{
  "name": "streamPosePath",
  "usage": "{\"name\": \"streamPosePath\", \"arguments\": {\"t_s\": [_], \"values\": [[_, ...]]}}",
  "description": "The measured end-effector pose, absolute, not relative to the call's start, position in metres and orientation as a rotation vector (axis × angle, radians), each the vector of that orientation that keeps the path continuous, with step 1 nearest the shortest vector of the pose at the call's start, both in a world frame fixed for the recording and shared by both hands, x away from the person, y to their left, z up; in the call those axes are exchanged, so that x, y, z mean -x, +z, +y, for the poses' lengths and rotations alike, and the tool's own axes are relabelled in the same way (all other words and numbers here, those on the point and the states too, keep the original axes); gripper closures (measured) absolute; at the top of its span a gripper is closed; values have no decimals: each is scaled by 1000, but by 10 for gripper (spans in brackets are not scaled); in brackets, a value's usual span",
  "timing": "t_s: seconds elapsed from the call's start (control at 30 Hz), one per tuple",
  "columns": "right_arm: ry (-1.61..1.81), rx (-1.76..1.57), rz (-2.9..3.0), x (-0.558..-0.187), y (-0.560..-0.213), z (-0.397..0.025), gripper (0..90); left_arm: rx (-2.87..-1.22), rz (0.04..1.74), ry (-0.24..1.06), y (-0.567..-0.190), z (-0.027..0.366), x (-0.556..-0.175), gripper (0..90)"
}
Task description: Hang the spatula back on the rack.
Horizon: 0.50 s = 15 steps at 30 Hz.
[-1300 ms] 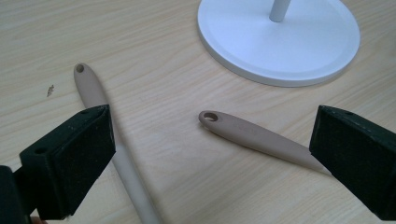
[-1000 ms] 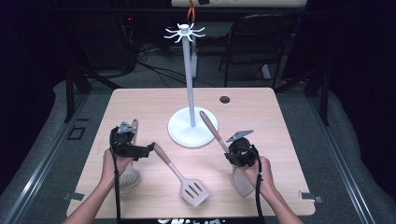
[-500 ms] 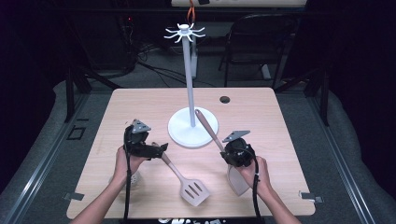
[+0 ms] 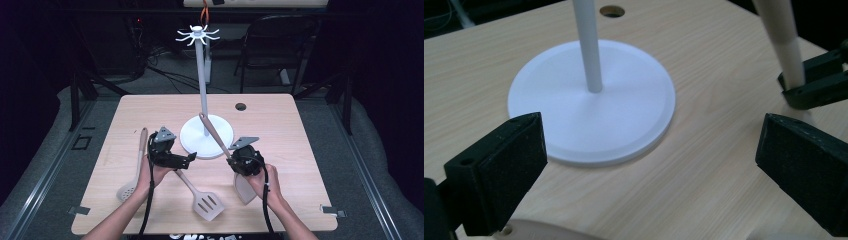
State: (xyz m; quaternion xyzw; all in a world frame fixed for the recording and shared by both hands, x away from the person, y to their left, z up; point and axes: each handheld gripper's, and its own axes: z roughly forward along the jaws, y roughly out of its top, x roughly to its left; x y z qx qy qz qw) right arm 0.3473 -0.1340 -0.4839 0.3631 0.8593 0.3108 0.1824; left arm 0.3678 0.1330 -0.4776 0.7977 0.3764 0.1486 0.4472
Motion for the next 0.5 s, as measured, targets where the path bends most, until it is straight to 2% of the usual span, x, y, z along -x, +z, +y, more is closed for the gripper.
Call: {"name": "streamPosePath", "arguments": {"t_s": [0.5], "values": [[924,-998,2393,-351,-478,-117,786,-1924,893,224,-478,96,-373,1]]}}
